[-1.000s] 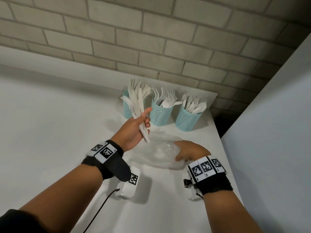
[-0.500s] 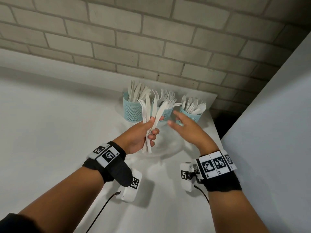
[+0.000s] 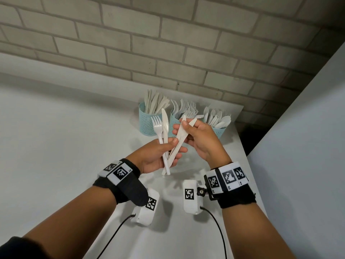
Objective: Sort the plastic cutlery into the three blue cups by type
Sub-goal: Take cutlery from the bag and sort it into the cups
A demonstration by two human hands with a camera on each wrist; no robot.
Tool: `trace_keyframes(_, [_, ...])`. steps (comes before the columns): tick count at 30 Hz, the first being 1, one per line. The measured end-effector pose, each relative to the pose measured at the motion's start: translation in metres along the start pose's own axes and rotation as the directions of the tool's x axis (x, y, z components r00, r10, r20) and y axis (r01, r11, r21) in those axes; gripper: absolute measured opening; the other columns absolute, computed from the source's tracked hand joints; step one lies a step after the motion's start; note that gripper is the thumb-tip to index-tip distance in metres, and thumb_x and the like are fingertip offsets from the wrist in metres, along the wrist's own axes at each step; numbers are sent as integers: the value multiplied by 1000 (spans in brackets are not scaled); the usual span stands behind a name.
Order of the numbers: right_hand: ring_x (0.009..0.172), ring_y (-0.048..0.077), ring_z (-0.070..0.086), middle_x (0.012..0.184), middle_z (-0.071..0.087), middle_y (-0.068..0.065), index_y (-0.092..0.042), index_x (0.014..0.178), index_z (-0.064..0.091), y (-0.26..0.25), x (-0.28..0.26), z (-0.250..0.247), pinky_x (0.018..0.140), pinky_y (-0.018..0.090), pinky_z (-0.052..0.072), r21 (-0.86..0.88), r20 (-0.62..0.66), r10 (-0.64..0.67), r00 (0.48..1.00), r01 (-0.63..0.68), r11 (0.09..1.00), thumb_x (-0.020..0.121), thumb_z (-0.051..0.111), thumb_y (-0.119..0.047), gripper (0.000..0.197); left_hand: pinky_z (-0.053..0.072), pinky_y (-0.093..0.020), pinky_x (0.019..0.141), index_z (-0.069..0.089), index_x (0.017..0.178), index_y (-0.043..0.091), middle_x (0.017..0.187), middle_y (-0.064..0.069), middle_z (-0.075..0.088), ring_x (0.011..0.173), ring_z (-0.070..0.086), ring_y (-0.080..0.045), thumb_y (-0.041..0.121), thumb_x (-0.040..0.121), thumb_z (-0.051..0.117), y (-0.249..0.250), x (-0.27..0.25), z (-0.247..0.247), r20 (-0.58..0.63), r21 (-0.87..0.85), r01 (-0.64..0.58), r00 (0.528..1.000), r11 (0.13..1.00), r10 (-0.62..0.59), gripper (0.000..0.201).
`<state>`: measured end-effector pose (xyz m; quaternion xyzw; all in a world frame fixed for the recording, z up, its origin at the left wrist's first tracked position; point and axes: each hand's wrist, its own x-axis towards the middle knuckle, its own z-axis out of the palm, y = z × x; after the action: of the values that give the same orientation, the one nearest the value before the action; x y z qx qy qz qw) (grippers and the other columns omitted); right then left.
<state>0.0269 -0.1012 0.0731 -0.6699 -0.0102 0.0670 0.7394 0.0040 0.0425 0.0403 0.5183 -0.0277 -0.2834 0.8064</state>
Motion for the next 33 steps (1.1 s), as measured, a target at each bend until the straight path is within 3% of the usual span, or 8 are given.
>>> trace_keyframes(5, [71, 10, 71, 88, 70, 5, -8, 98, 60, 1, 0, -1, 70, 25, 57, -26, 18, 11, 1000, -10, 1000, 90, 56, -4, 10, 56, -23, 66, 58, 114, 12, 87, -4, 72, 70, 68, -11, 27, 97, 43, 0, -1, -1, -17, 83, 11, 1000, 996, -9, 27])
trace_keyframes(11, [67, 10, 70, 83, 68, 7, -9, 85, 60, 5, 7, -1, 67, 26, 58, -14, -36, 49, 998, -49, 999, 90, 56, -2, 9, 54, -25, 73, 58, 115, 13, 94, -4, 70, 75, 68, -12, 53, 95, 22, 1, 0, -3, 5, 182, 75, 997, 981, -77, 58])
trace_keyframes(15, [60, 12, 69, 78, 68, 8, -7, 86, 60, 7, 11, 5, 59, 26, 58, 12, -8, 114, 993, -114, 993, 91, 55, -3, 8, 53, -23, 66, 57, 119, 12, 87, -2, 70, 68, 66, -10, 55, 95, 21, 0, 1, -3, 11, 218, 94, 995, 971, -99, 61])
trace_keyframes(18, [60, 15, 68, 78, 68, 9, -7, 89, 60, 6, 15, 10, 57, 27, 58, -7, 30, 140, 990, -139, 990, 89, 58, -3, 4, 51, -21, 58, 60, 113, 14, 81, -1, 69, 60, 61, -8, 53, 95, 25, -1, 3, -5, -4, 222, 91, 996, 971, -92, 55])
trace_keyframes(22, [68, 22, 68, 80, 68, 13, -2, 91, 59, 2, 22, 18, 64, 33, 58, -43, 61, 163, 985, -160, 986, 87, 59, 0, 5, 48, -17, 51, 61, 108, 12, 71, 1, 68, 53, 53, -7, 51, 95, 30, 1, 6, -10, -44, 174, 72, 997, 982, -65, 52])
trace_keyframes(25, [83, 31, 66, 94, 67, 20, 1, 96, 59, -6, 36, 22, 77, 38, 57, -88, -5, 166, 986, -165, 982, 86, 58, 3, 10, 49, -18, 56, 62, 108, 12, 74, 2, 70, 56, 59, -7, 52, 95, 29, 2, 7, -17, -90, 159, 38, 996, 986, -24, 53])
trace_keyframes(29, [86, 26, 66, 105, 67, 18, 4, 111, 56, -26, 71, 20, 85, 37, 55, -72, -112, 158, 981, -166, 983, 87, 58, 1, 24, 48, -17, 60, 63, 110, 15, 78, 4, 72, 58, 61, -5, 52, 95, 29, 8, 6, -29, -157, 154, 18, 988, 988, 7, 52])
trace_keyframes(33, [90, 27, 68, 93, 68, 12, -6, 88, 60, -51, 103, 19, 92, 45, 53, -56, -276, 27, 961, -44, 997, 86, 63, -4, 4, 38, -11, 45, 66, 103, 15, 65, 4, 66, 47, 47, -3, 51, 94, 35, 14, 6, -42, -264, 50, -16, 964, 999, 28, 48])
